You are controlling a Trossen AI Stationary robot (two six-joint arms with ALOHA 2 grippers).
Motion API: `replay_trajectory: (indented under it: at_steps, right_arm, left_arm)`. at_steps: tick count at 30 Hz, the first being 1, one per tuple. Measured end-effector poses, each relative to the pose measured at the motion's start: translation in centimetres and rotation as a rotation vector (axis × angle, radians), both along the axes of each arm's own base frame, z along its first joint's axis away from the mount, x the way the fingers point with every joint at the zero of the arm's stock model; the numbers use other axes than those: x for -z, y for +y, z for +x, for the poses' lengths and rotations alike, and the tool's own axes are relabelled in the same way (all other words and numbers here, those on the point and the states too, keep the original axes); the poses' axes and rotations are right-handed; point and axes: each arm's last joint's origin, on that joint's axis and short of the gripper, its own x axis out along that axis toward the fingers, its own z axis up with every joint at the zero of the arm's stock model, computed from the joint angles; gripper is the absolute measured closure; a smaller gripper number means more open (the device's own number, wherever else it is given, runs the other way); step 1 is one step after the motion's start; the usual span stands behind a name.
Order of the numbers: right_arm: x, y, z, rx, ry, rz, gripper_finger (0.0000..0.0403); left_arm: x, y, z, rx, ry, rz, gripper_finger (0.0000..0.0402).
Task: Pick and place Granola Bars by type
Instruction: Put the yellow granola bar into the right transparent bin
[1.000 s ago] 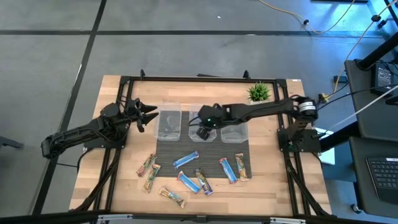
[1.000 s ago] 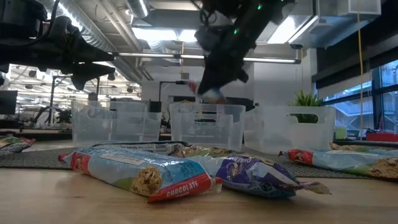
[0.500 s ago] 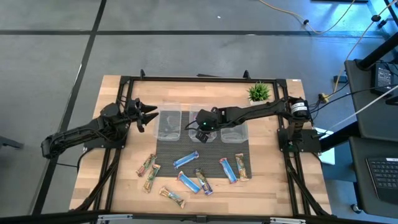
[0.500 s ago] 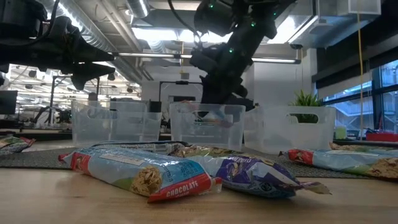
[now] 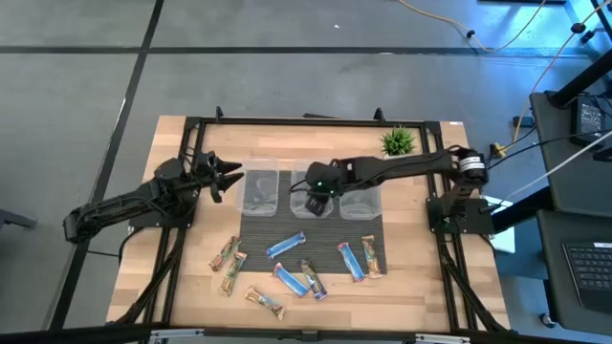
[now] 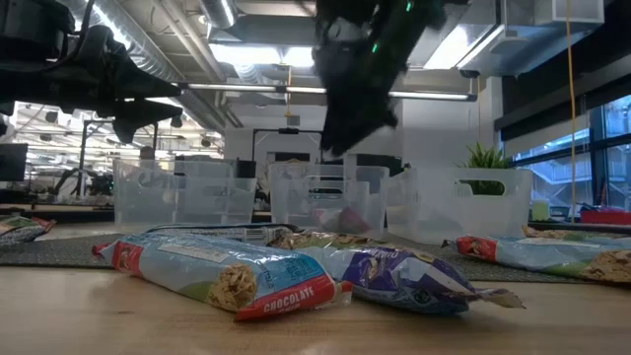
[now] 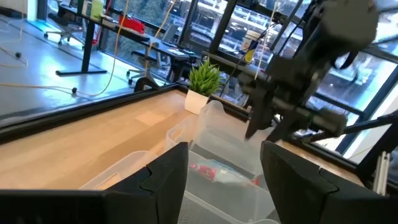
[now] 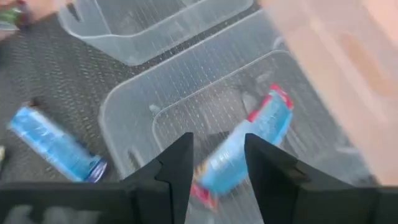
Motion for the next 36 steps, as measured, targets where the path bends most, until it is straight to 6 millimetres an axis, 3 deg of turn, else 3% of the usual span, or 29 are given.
replay_trajectory:
  at_steps: [6,13,18,24,32,36]
  right_arm:
    - [-4.8,2.7,-3.8,0.011,0.101,0.074,0.0253]
    - [-5.7,8.1,-9.7,0.156,0.286,0.210,0.0253]
    - [-4.1,11.4,-12.3,0.301,0.339,0.265,0.0252]
    - [-0.1,13.9,-13.7,0.345,0.341,0.288,0.0252]
    - [4.8,14.5,-13.9,0.337,0.249,0.407,0.0248]
    - [6.1,14.1,-14.5,0.347,0.265,0.395,0.0210]
  left_arm:
    - [-0.1,0.0,0.0,0.000,-0.008,-0.002,0.0207]
    - [-0.1,0.0,0.0,0.000,-0.008,-0.003,0.0206]
    - [-0.1,0.0,0.0,0.000,-0.008,-0.003,0.0207]
    - [-0.1,0.0,0.0,-0.011,-0.002,0.014,0.0206]
    - [-0.1,0.2,-0.1,-0.062,0.003,0.030,0.0206]
    - [-0.1,0.2,-0.1,-0.062,0.003,0.030,0.0208]
